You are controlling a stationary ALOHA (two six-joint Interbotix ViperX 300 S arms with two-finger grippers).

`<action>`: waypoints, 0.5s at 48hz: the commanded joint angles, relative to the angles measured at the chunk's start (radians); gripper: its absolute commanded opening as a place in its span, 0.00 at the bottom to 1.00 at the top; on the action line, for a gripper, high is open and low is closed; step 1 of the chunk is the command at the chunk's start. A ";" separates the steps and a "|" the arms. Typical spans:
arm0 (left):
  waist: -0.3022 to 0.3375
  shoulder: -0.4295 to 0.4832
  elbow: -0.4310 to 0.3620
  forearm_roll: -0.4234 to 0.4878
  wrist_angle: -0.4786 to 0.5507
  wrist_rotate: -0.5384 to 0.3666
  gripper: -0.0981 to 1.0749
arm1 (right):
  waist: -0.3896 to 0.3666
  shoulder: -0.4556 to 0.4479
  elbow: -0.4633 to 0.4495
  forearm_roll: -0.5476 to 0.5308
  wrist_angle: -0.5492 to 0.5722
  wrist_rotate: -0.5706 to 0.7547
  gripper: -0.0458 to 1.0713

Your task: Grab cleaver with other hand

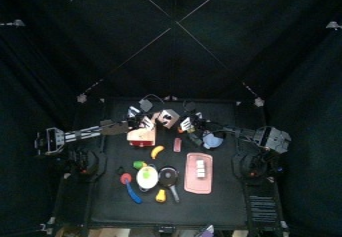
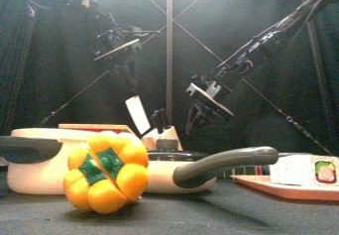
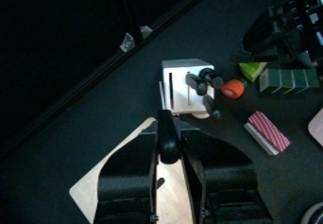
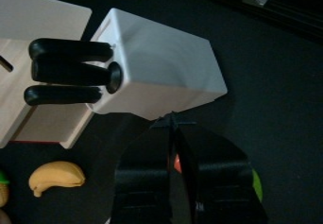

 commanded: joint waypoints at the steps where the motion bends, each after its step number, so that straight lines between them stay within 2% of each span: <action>1: -0.005 -0.023 -0.009 0.008 -0.003 0.000 0.52 | 0.002 -0.031 -0.009 -0.002 -0.003 0.000 0.32; 13: -0.049 -0.115 0.041 0.011 -0.006 -0.003 0.52 | 0.017 -0.107 0.029 -0.008 -0.003 -0.002 0.32; 24: -0.140 -0.261 0.158 0.023 -0.069 -0.005 0.52 | 0.075 -0.238 0.097 -0.020 -0.005 -0.003 0.32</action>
